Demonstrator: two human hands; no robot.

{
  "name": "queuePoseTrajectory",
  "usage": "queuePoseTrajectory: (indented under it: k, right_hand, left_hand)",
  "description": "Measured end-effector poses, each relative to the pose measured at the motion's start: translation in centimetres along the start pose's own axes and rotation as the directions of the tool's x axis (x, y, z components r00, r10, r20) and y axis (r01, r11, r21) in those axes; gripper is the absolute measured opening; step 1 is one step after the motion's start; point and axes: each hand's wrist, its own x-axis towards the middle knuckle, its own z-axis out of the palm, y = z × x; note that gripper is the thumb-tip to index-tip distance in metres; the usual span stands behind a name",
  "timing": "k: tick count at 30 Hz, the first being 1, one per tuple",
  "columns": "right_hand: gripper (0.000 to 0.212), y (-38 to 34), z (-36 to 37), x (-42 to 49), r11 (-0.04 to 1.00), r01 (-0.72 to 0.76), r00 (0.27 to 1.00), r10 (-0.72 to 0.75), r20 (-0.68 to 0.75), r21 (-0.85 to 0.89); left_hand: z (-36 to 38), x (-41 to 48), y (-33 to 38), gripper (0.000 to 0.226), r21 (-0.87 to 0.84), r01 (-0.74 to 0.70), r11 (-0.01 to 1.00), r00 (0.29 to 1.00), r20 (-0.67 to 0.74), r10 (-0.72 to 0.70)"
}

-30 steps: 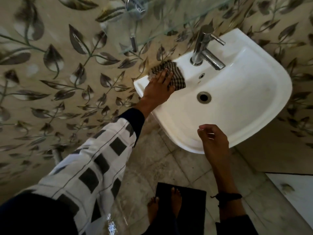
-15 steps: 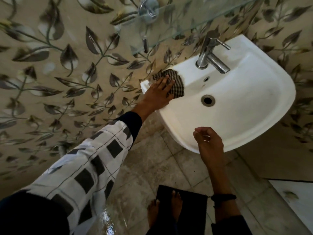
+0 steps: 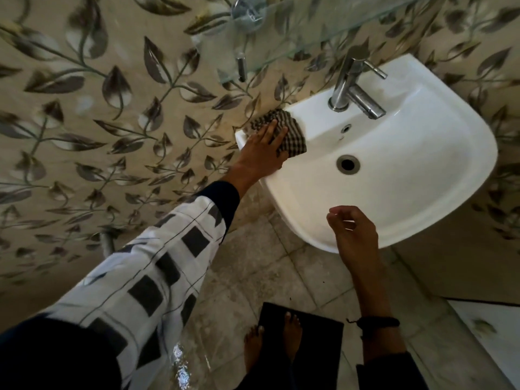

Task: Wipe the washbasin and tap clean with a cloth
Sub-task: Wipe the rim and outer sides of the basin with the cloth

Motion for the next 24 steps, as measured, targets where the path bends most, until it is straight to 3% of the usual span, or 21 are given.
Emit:
queuePoseTrajectory:
  k: [3, 7, 12, 24]
  right_hand:
    - [0.008, -0.4, 0.3, 0.3, 1.000, -0.012, 1.000, 0.012, -0.003, 0.003]
    - [0.007, -0.4, 0.8, -0.1, 1.000, 0.005, 1.000, -0.005, 0.017, -0.009]
    - [0.008, 0.3, 0.5, -1.1, 1.000, -0.006, 1.000, 0.007, 0.029, -0.016]
    - [0.007, 0.7, -1.4, -0.7, 1.000, 0.005, 1.000, -0.005, 0.000, -0.020]
  left_hand:
    - [0.0, 1.6, 0.0, 0.070, 0.040, -0.037, 0.999, 0.996, 0.086, 0.033]
    - [-0.5, 0.2, 0.1, 0.069, -0.035, -0.013, 0.999, 0.999, 0.033, 0.014]
    - [0.8, -0.8, 0.3, 0.070, 0.020, 0.193, 0.981, 0.979, 0.059, -0.193]
    - [0.4, -1.7, 0.0, 0.078, -0.043, 0.312, 0.949, 0.950, 0.046, -0.310]
